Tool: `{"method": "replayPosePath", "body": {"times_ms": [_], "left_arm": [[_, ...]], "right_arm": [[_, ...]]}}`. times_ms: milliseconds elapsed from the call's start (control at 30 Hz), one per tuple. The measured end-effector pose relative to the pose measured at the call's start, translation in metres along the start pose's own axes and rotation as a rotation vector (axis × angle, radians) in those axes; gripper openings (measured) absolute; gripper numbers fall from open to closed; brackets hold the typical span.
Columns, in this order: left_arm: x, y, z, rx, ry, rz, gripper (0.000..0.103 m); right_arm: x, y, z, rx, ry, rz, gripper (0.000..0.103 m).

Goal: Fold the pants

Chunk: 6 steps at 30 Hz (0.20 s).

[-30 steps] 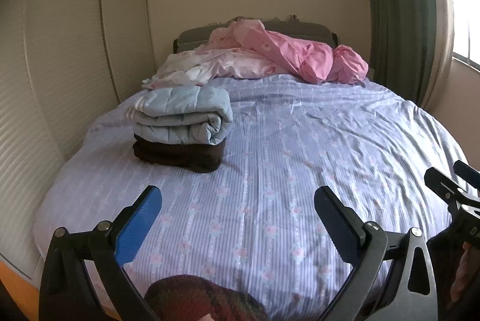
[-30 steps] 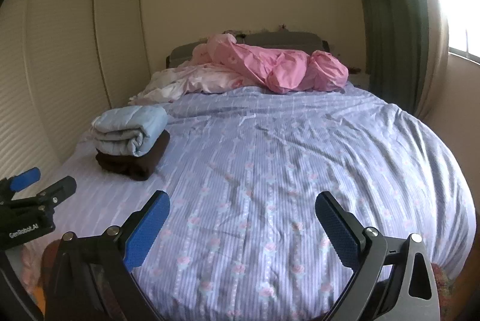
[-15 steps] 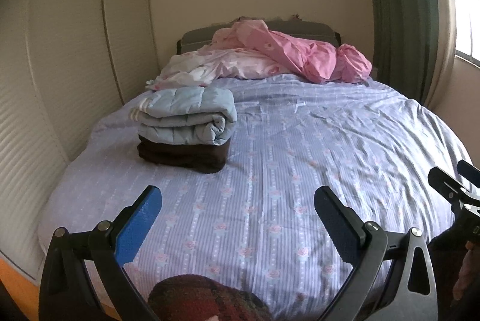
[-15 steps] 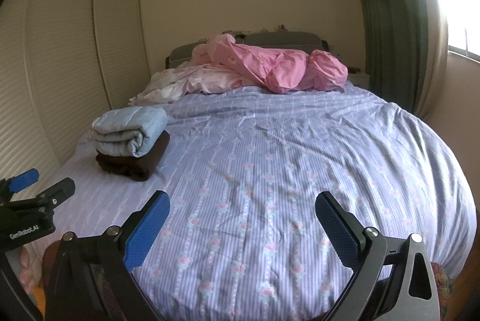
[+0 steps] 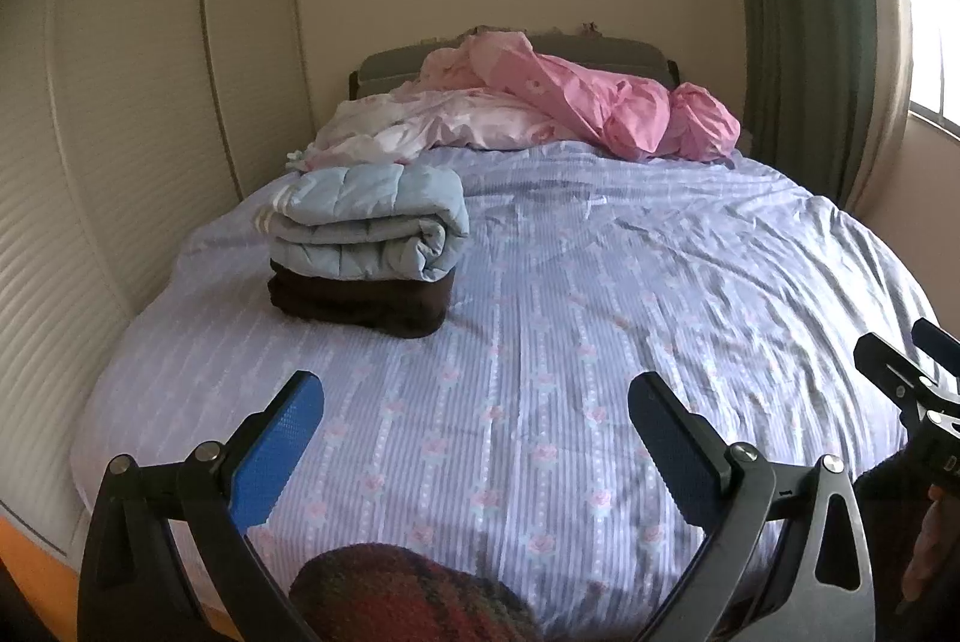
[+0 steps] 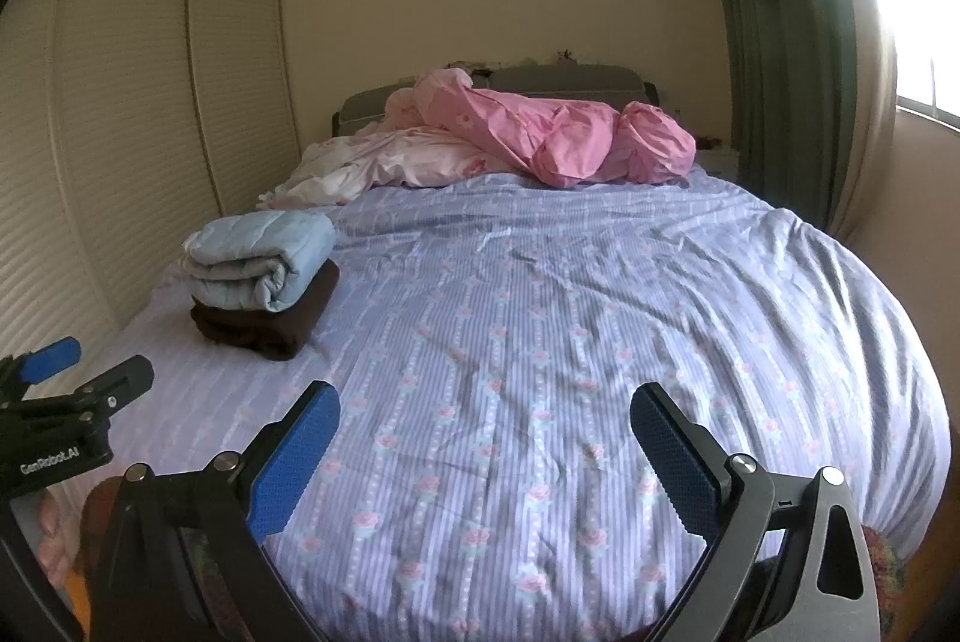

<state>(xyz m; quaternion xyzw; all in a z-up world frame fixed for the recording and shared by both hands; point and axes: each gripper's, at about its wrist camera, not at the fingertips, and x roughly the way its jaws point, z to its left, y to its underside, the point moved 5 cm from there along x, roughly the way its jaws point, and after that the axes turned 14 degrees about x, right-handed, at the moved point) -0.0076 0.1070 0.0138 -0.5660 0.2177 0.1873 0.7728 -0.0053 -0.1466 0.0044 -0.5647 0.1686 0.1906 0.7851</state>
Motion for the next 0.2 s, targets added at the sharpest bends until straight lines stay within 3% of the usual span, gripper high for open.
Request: {"method": "replayPosePath", "body": {"times_ms": [200], "left_arm": [[0.0008, 0.0004, 0.0003, -0.003, 0.006, 0.001, 0.103]], "right_arm": [[0.0000, 0.0006, 0.0010, 0.002, 0.003, -0.001, 0.098]]}}
